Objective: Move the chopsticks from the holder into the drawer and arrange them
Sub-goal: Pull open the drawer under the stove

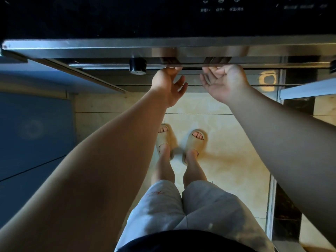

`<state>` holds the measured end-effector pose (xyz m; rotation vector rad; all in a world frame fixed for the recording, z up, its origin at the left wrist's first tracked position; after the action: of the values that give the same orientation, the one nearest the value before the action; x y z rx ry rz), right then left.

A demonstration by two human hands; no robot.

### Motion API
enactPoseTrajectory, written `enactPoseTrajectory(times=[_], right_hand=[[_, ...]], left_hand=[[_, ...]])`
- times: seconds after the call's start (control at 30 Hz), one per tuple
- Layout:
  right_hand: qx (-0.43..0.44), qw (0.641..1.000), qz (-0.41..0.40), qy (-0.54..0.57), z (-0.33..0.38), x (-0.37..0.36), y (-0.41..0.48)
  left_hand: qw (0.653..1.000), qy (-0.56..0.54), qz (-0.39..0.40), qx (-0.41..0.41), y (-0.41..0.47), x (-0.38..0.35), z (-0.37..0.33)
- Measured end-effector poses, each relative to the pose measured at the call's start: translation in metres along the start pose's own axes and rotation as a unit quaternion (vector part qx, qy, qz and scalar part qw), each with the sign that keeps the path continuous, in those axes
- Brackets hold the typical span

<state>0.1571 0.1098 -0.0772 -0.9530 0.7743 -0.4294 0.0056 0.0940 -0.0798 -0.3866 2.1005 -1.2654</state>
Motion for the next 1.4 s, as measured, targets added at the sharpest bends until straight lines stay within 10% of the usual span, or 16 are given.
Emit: enactPoseTrajectory(times=[1.4], right_hand=[[-0.142,0.982,-0.094,-0.077,-0.129,0.144,-0.160]], left_hand=[[0.981,0.021,-0.091,0.170,-0.135,0.138,0.171]])
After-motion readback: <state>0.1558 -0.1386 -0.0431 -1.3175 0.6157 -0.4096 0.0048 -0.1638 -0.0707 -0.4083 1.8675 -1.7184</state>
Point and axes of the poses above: each hand's wrist, its own y-axis towards the middle knuckle, its own x-axis out of the back of the hand, z = x × y, the point moved 10 cm from there along y, towards the middle knuckle, and after that the axes turned 4 degrees about z, right-handed, at the moved point
